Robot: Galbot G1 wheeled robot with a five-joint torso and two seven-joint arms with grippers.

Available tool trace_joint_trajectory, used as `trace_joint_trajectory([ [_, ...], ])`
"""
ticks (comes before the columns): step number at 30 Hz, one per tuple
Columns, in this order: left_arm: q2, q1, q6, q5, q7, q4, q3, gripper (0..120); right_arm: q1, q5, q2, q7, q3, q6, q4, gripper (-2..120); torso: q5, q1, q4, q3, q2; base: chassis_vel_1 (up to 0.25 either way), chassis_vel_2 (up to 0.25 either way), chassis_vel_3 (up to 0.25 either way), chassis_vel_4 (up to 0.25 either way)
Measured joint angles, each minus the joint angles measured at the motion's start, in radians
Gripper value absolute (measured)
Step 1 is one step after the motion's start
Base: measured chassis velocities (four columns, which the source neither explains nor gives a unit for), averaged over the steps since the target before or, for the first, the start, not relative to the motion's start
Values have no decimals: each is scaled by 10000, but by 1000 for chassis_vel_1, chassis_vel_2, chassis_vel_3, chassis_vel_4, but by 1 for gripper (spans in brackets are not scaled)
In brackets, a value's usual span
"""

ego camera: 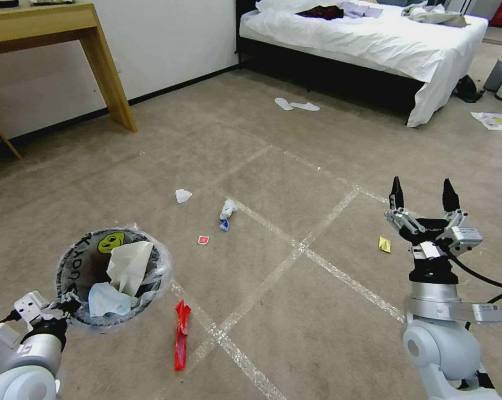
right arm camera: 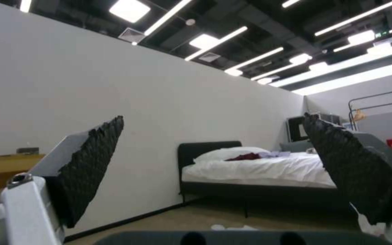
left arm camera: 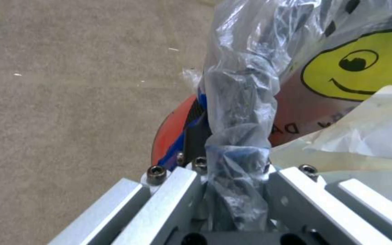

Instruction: Pick up the trash bin and place the garbage on the floor into it.

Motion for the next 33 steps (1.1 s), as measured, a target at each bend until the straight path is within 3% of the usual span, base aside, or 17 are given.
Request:
trace_joint_trajectory([
  [33, 97, -52, 23, -24, -18, 7, 53, 0, -116, -123, 54, 17, -32, 95, 27, 100, 0, 0, 0, 0, 0, -13, 15, 15, -14],
])
